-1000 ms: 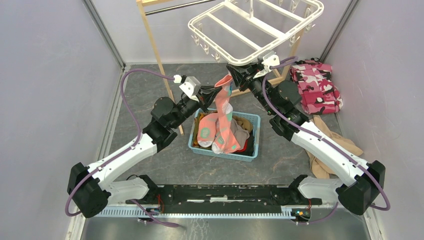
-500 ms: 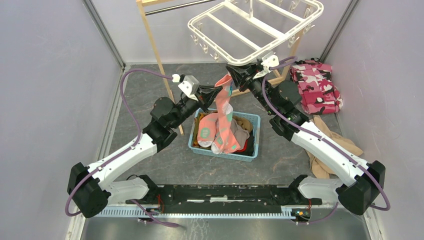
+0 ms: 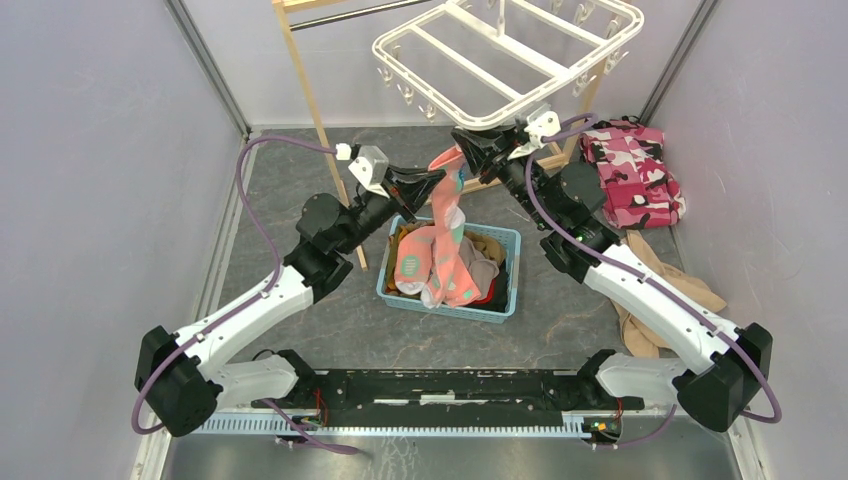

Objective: Clip the socks to the hanger
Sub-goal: Clamp the sock onto the hanger.

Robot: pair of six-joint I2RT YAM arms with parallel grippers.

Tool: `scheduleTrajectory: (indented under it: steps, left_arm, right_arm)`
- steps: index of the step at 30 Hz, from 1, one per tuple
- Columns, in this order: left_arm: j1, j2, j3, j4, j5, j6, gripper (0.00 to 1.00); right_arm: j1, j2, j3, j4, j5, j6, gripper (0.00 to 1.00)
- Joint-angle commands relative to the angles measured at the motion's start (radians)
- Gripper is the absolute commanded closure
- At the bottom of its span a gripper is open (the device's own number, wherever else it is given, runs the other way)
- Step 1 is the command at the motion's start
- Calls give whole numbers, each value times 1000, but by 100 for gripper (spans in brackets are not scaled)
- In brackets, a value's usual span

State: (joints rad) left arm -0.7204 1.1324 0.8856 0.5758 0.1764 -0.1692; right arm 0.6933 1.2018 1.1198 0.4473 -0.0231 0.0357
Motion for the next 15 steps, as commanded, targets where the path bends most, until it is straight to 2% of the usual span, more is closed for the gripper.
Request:
scheduleTrajectory:
  steps: [1, 15]
  left_arm:
    - [19, -5, 25, 141, 44, -94, 98]
    - [36, 48, 26, 172, 95, -141, 98]
  right_arm:
    - [3, -23, -10, 22, -11, -12, 100]
    - [2, -24, -5, 37, -18, 10, 100]
